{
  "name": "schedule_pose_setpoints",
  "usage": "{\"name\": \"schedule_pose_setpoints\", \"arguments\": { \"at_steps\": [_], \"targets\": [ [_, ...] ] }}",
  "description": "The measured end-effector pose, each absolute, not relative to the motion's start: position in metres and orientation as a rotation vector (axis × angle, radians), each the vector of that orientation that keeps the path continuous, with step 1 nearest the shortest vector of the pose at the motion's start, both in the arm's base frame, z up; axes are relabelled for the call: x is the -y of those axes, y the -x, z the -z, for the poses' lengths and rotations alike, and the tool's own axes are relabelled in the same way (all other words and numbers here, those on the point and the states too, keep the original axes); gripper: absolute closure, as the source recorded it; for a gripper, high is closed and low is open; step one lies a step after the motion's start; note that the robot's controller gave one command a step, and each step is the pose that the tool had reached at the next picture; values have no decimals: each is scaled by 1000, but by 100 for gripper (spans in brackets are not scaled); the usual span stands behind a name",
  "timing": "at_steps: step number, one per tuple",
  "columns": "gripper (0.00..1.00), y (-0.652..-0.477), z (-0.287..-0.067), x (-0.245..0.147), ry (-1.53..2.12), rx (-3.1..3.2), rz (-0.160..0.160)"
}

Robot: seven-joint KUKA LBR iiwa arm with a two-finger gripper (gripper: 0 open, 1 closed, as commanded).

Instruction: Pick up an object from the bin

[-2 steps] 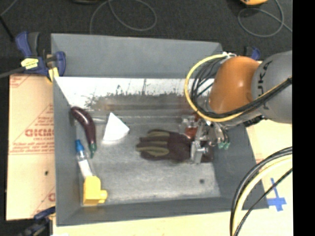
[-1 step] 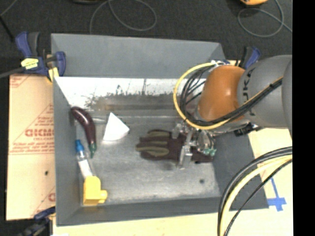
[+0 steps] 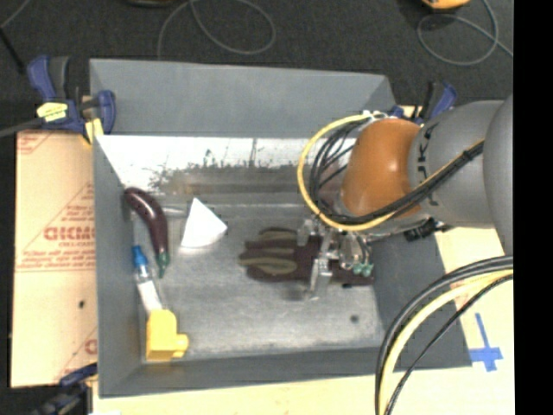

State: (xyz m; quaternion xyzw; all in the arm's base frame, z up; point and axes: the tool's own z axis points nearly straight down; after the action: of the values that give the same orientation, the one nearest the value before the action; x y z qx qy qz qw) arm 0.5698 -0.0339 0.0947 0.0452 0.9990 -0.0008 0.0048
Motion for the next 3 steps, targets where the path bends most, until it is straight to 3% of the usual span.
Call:
{"name": "schedule_pose_setpoints", "arguments": {
  "at_steps": [1, 2, 3],
  "targets": [
    [100, -577, -75, 38, -309, -3110, 3],
    [100, -577, -75, 38, -308, -3110, 4],
    [100, -571, -193, 29, -318, -3106, 4]
  ]
}}
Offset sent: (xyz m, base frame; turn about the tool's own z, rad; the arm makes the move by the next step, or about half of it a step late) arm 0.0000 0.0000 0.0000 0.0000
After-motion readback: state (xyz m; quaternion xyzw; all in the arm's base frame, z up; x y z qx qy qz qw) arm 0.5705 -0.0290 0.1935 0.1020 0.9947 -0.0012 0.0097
